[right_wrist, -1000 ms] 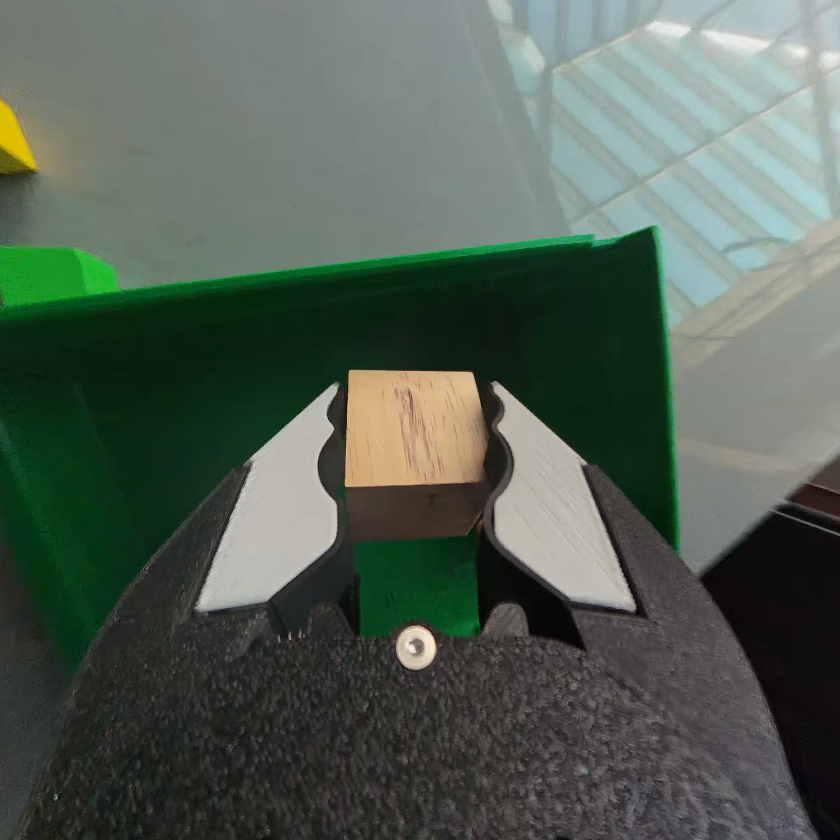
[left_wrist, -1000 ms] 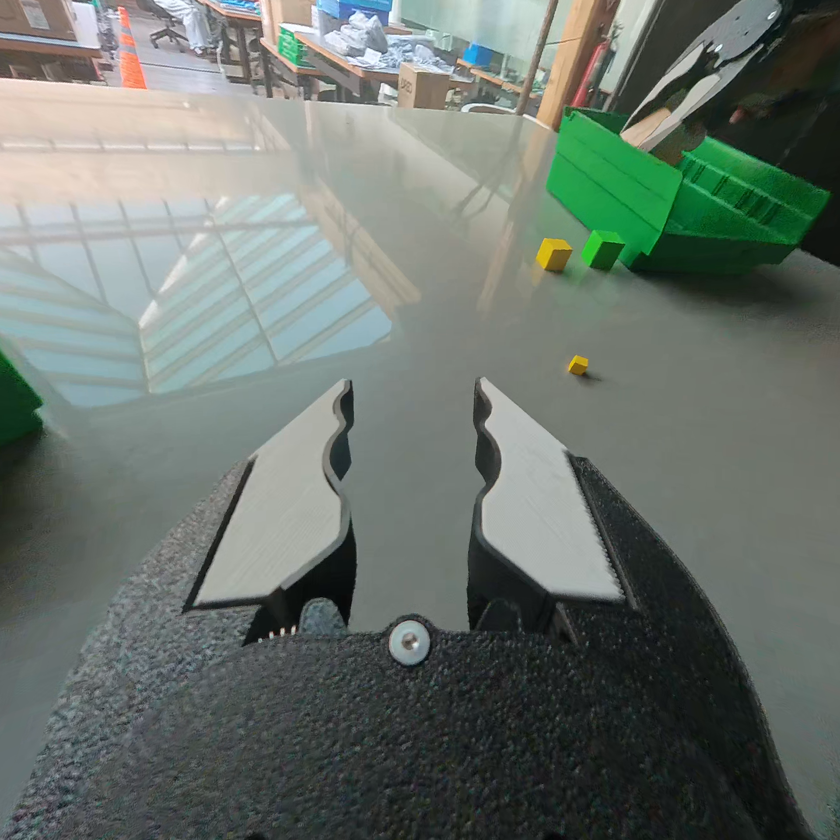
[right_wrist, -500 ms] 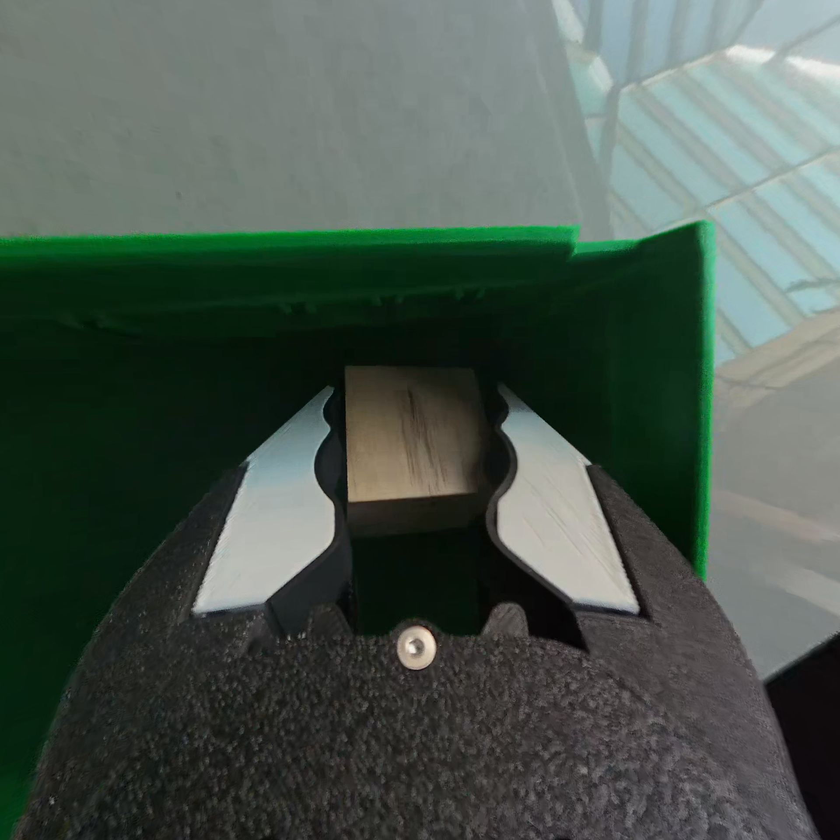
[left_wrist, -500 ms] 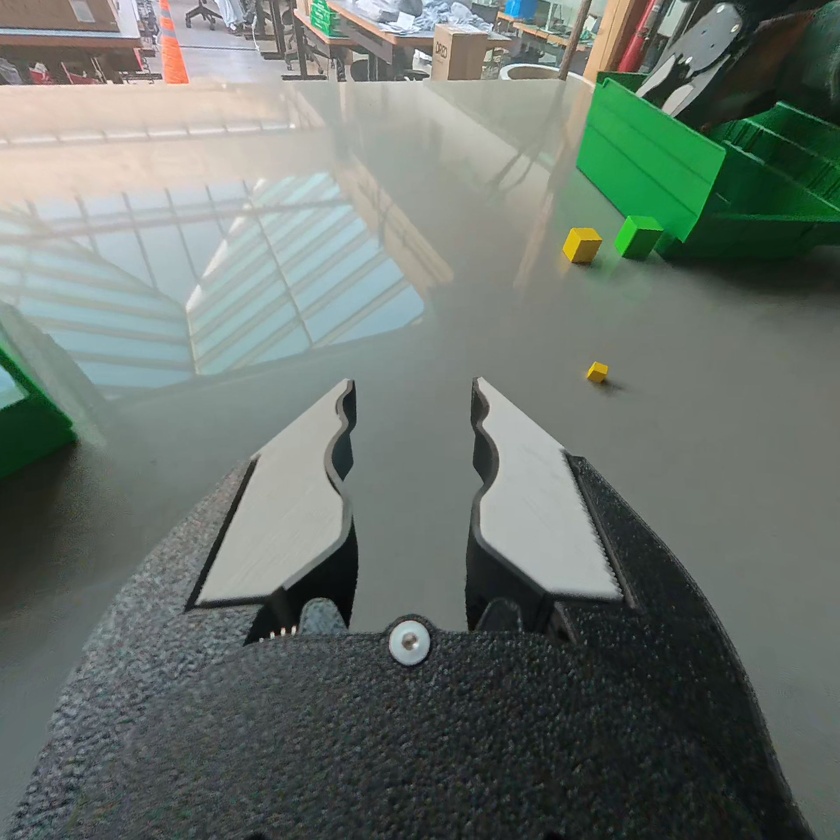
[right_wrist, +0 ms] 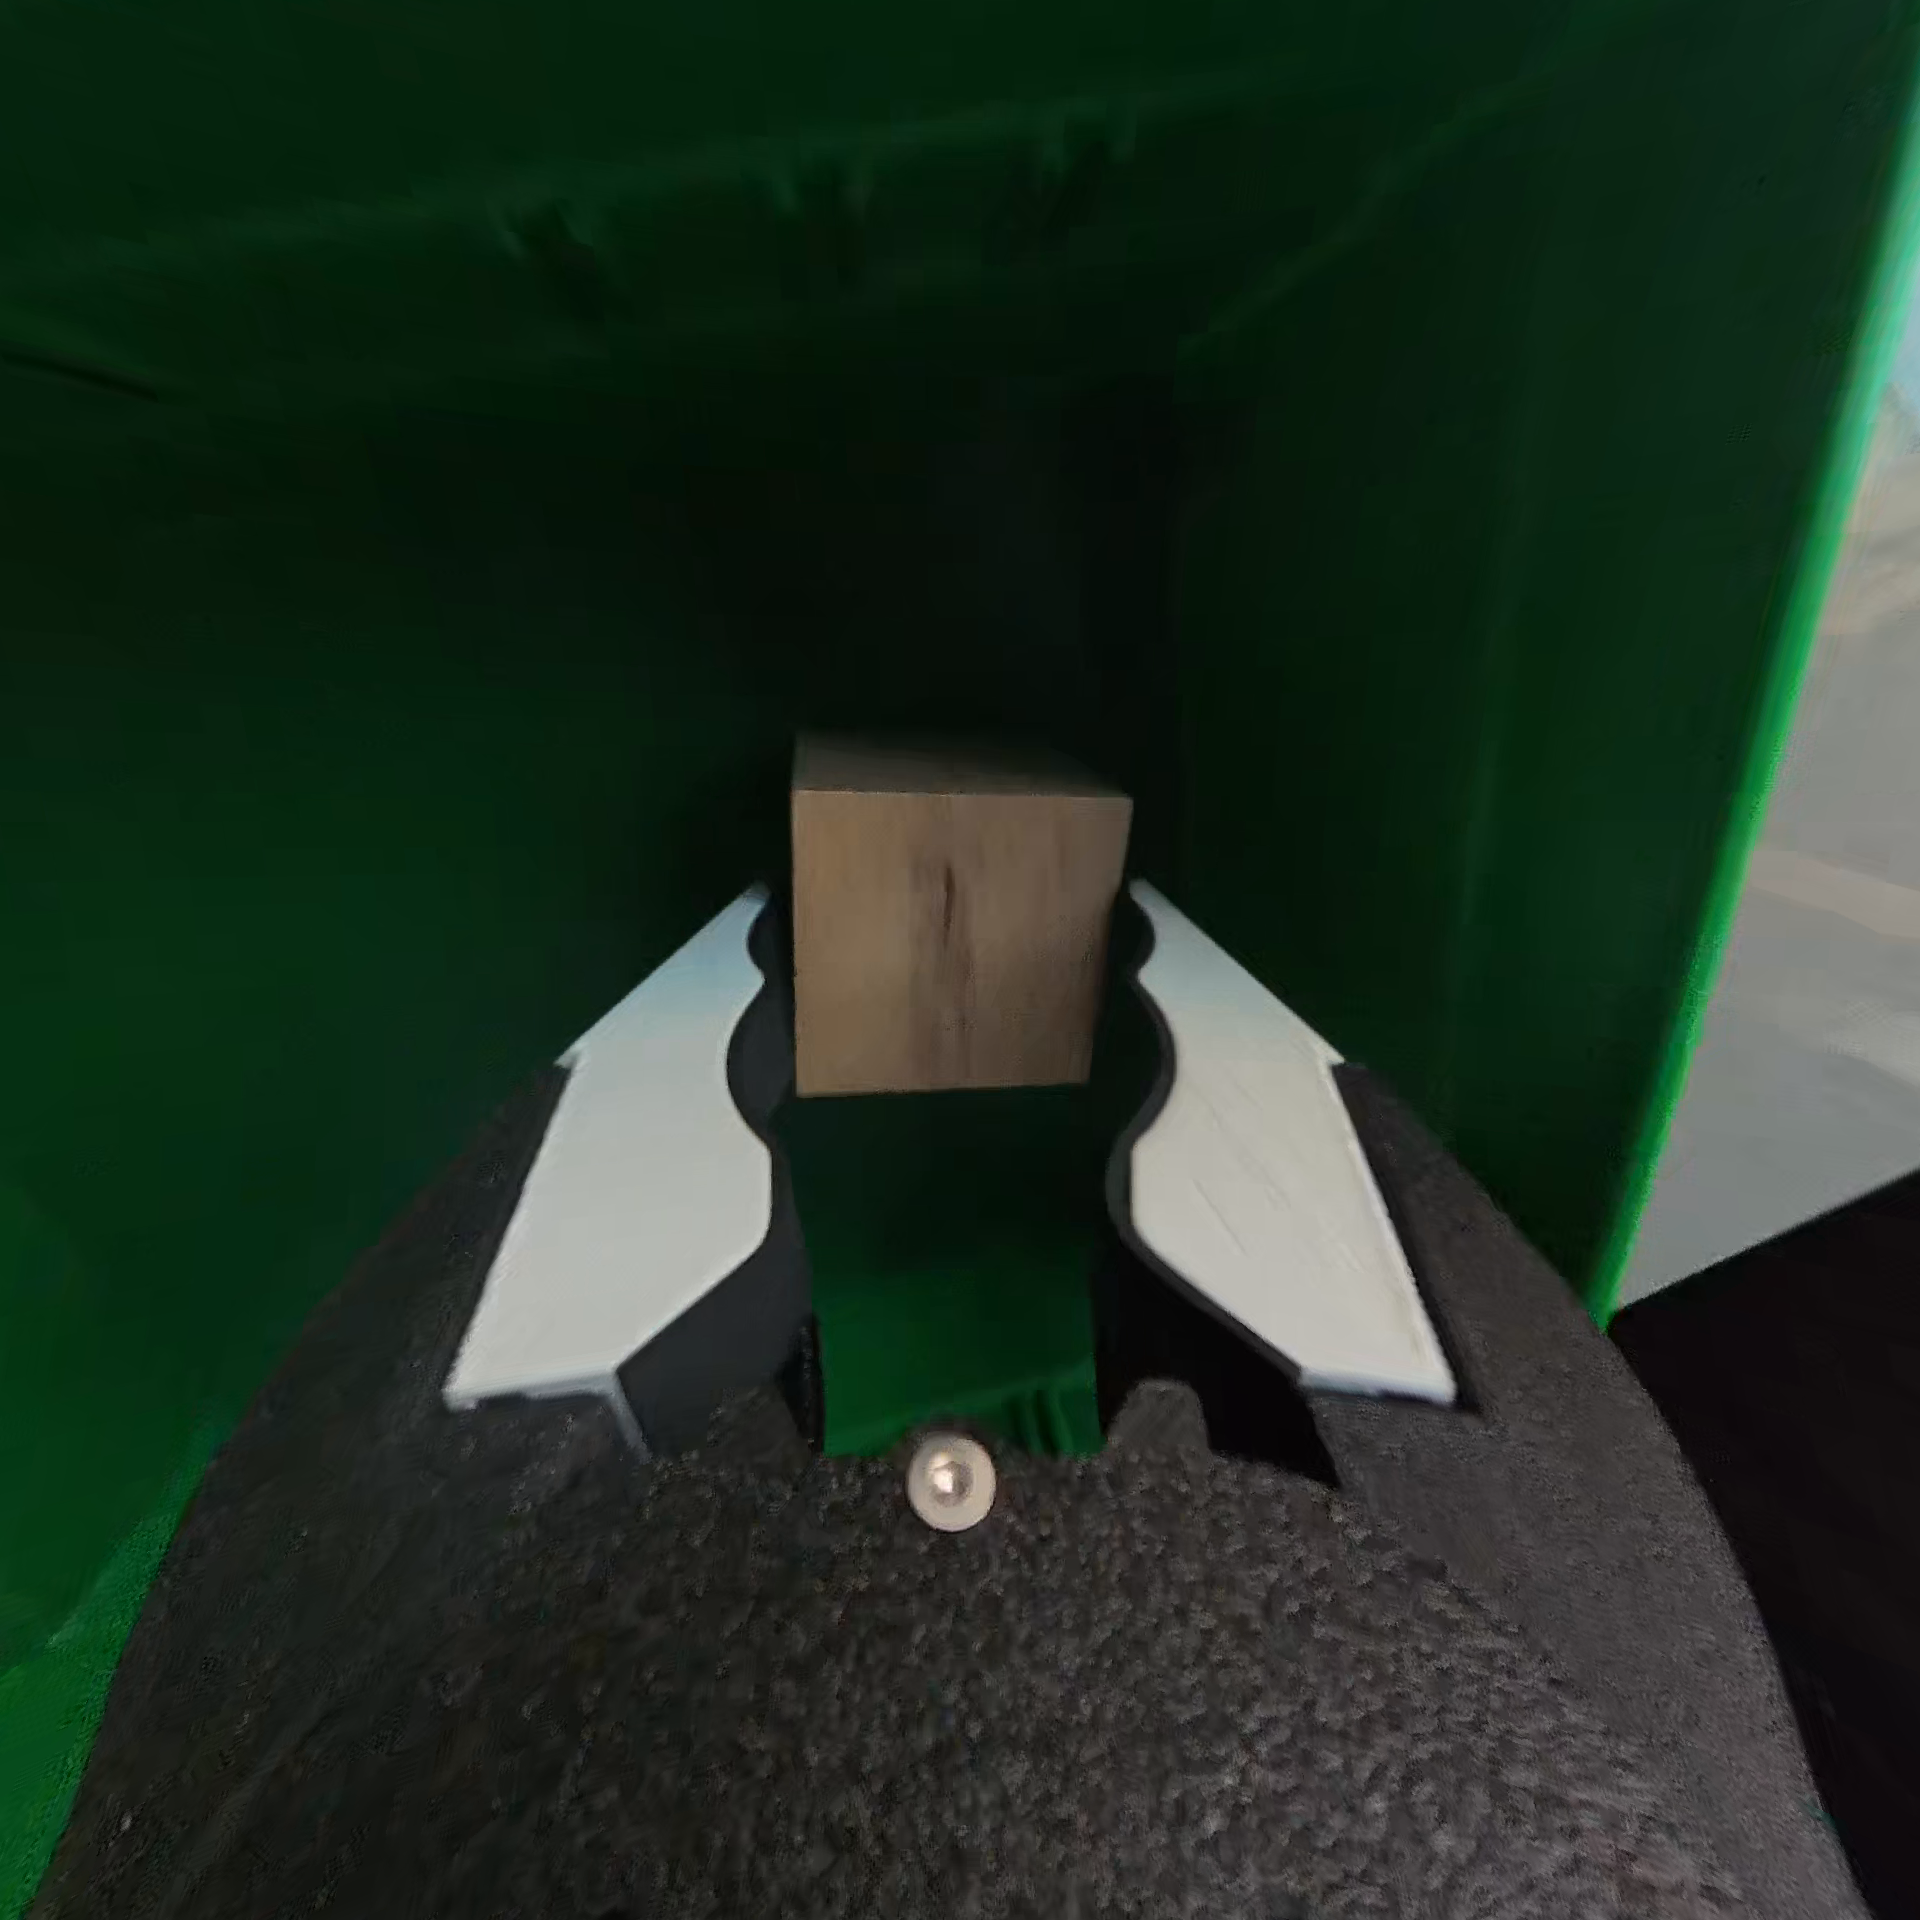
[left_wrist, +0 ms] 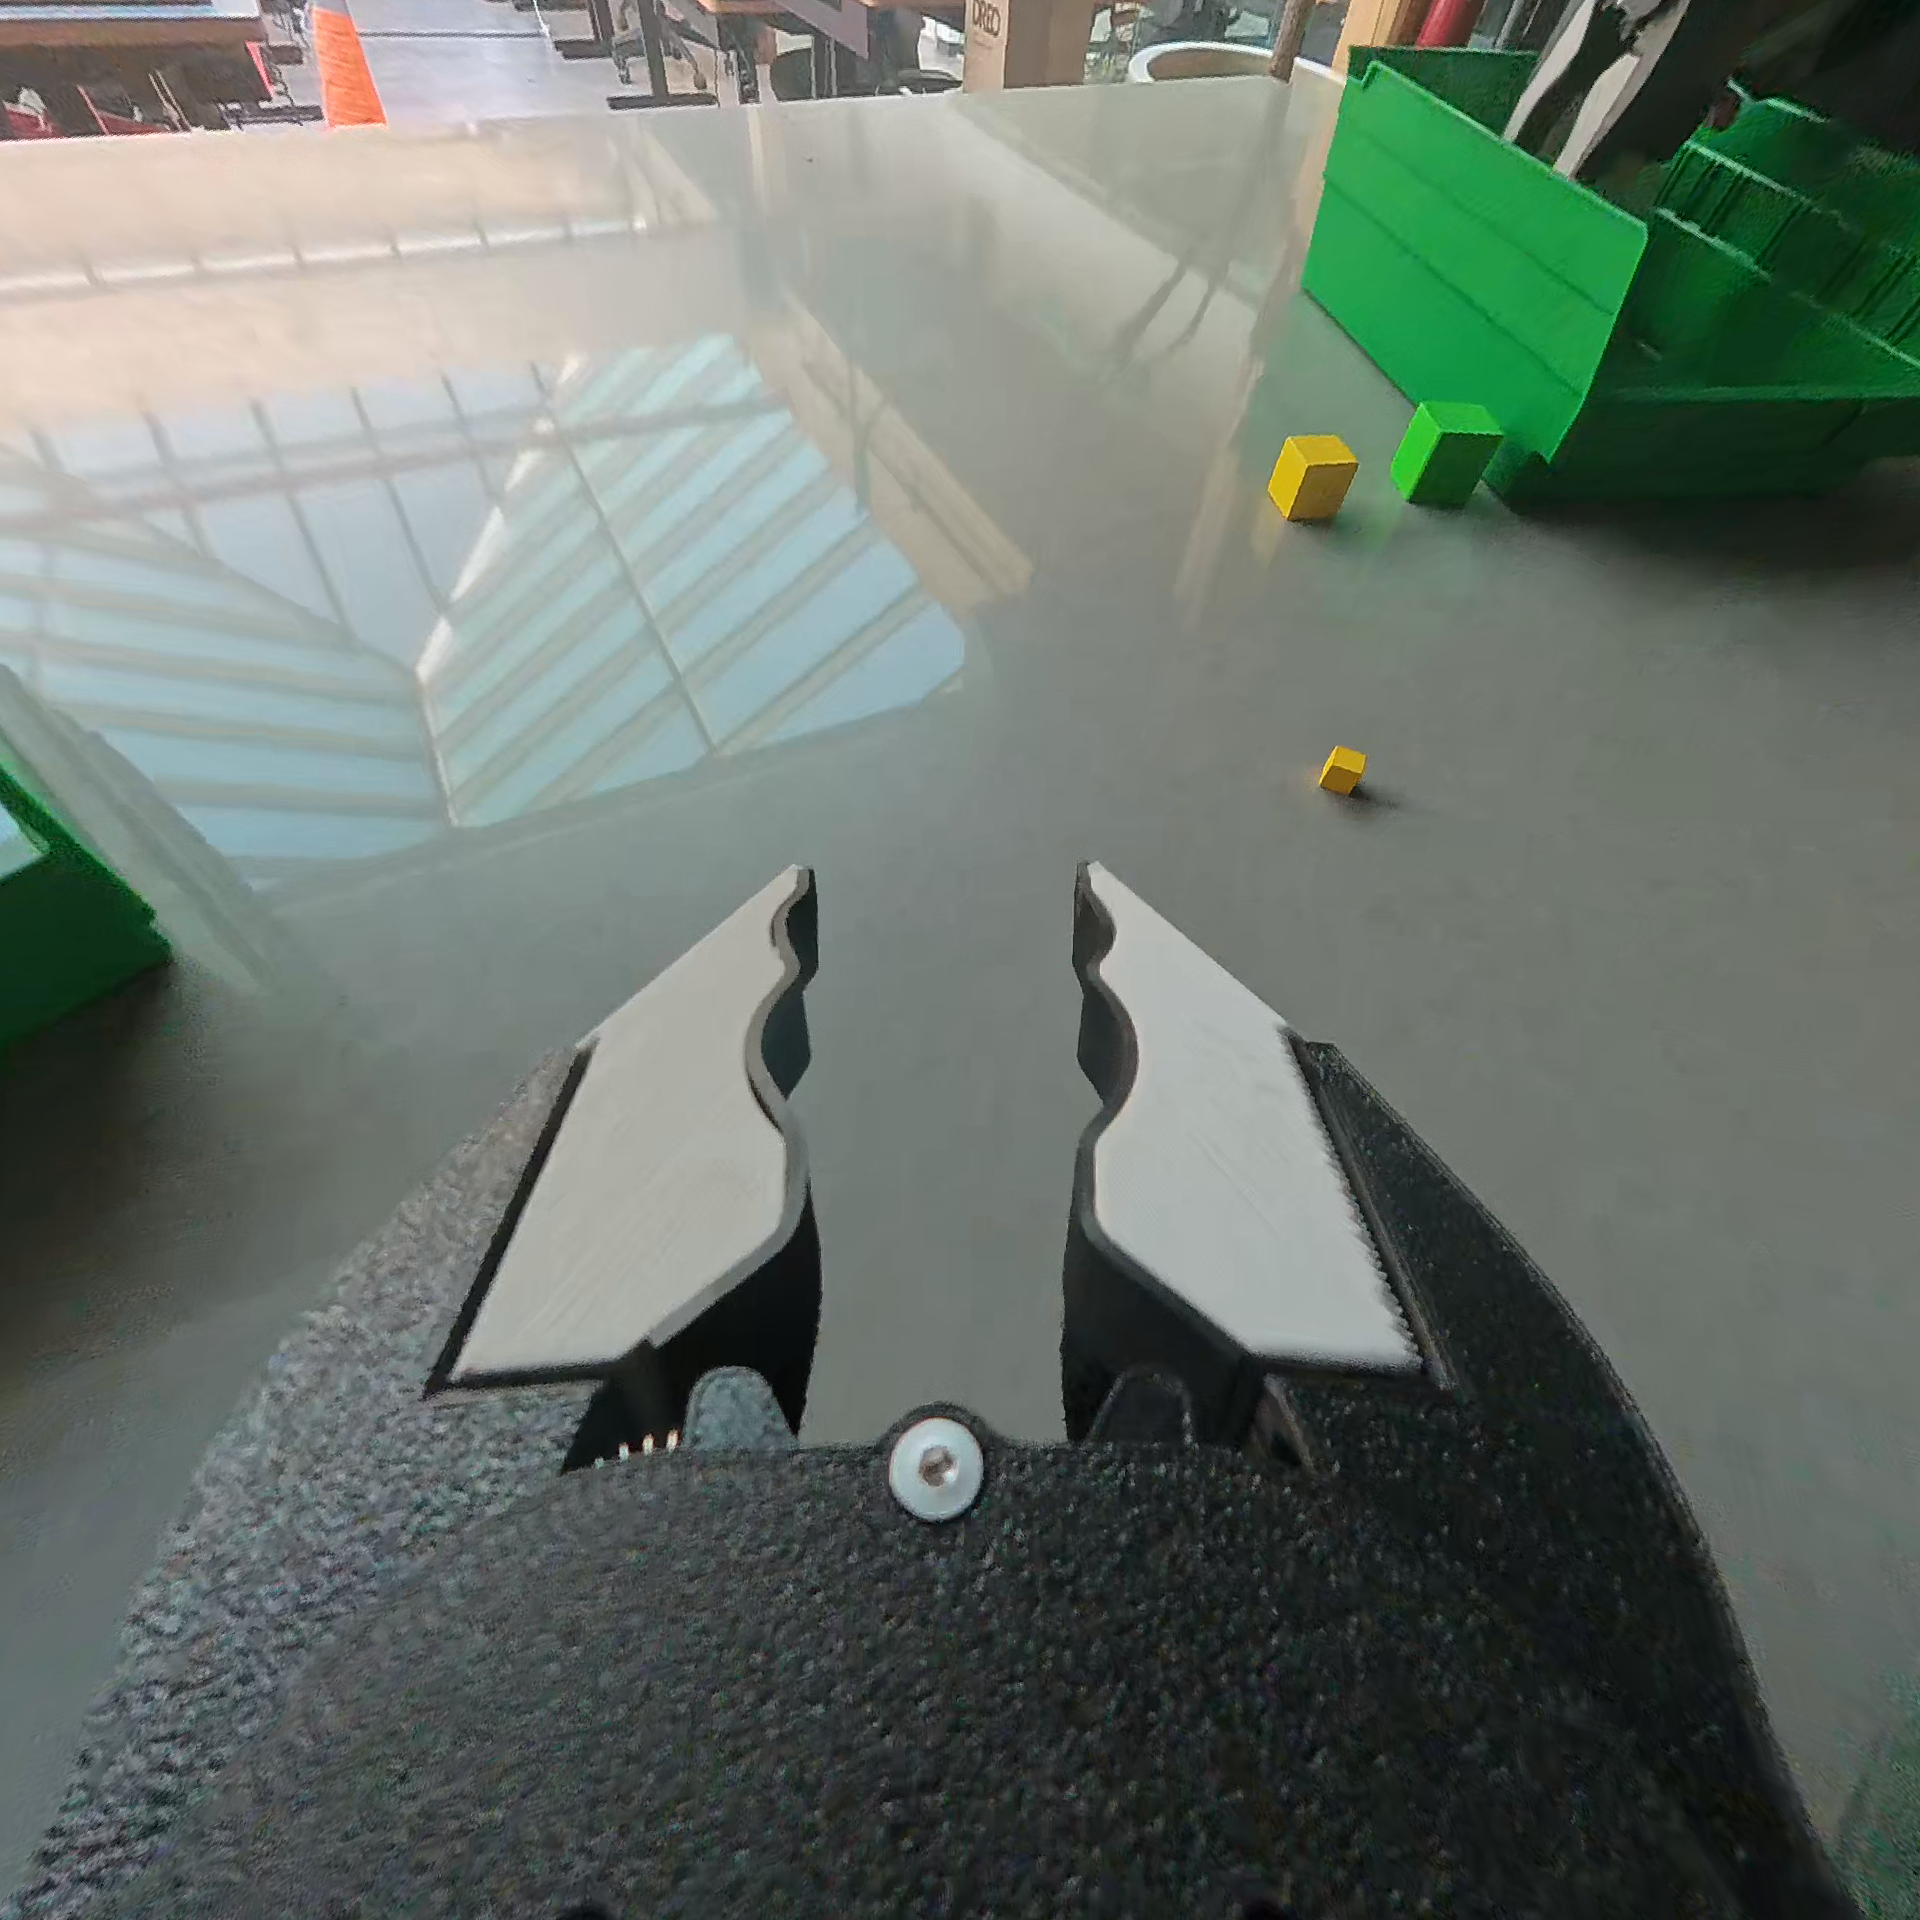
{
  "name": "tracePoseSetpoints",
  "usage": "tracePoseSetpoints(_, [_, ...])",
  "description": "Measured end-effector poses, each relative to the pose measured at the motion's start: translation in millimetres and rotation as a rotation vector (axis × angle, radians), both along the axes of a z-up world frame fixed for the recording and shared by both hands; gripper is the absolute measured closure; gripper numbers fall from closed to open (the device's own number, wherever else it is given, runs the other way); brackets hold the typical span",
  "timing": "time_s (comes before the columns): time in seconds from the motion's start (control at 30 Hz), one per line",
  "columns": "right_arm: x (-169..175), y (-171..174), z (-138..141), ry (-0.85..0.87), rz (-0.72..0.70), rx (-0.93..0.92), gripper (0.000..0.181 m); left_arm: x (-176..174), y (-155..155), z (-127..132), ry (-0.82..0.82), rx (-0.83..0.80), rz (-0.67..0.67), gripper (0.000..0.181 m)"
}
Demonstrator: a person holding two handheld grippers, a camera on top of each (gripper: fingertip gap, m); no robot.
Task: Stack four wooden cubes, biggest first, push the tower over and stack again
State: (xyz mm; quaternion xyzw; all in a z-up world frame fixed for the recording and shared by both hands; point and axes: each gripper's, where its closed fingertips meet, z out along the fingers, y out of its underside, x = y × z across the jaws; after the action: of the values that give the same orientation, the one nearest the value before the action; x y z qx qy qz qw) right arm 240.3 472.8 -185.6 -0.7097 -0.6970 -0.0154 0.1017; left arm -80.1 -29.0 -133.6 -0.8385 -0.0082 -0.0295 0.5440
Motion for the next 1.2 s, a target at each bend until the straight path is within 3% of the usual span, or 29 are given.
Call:
tracePoseSetpoints(0.1, [-21.9,7.1,2.5,0.041,0.129,0.1,0.121,1.5,1.5,-3.8,-0.006,-0.008,-0.007,0.133])
tracePoseSetpoints(0.3, [-30.2,16.2,3.5,0.003,0.147,0.151,0.115,7.0,10.8,-3.5,-0.005,-0.002,-0.033,0.132])
tracePoseSetpoints(0.4, [-33.4,8.0,39.1,0.07,0.121,0.213,0.098,5.1,10.5,-3.8,-0.004,0.005,-0.036,0.132])
tracePoseSetpoints(0.5, [-59.0,-42.8,108.3,0.303,0.132,0.265,0.102,-0.1,8.5,-6.0,-0.003,0.014,-0.03,0.132])
tracePoseSetpoints(0.6, [-87.7,-137.3,149.1,0.451,0.227,0.191,0.12,0.5,10.4,-7.4,-0.029,0.031,-0.045,0.133])
tracePoseSetpoints(0.7, [-106.0,-219.8,124.9,0.354,0.276,0.038,0.126,7.5,16.1,-7.2,-0.04,0.048,-0.086,0.133])
tracePoseSetpoints(0.77, [-108.2,-239.1,91.5,0.197,0.31,0.041,0.124,14.9,18.2,-2.6,-0.044,0.069,-0.12,0.133])
tracePoseSetpoints(0.93, [-100.4,-202.1,40.0,-0.27,0.378,0.22,0.117,22.0,7.1,2.9,-0.046,0.099,-0.162,0.133])
tracePoseSetpoints(1.1, [-84.1,-193.2,9.6,-0.626,0.359,0.104,0.111,7.6,-13.0,1.5,-0.082,0.121,-0.132,0.134])
tracePoseSetpoints(1.2, [-75.1,-195.5,-4.3,-0.722,0.319,0.03,0.117,-5.1,-23.4,4.4,-0.093,0.138,-0.109,0.135])
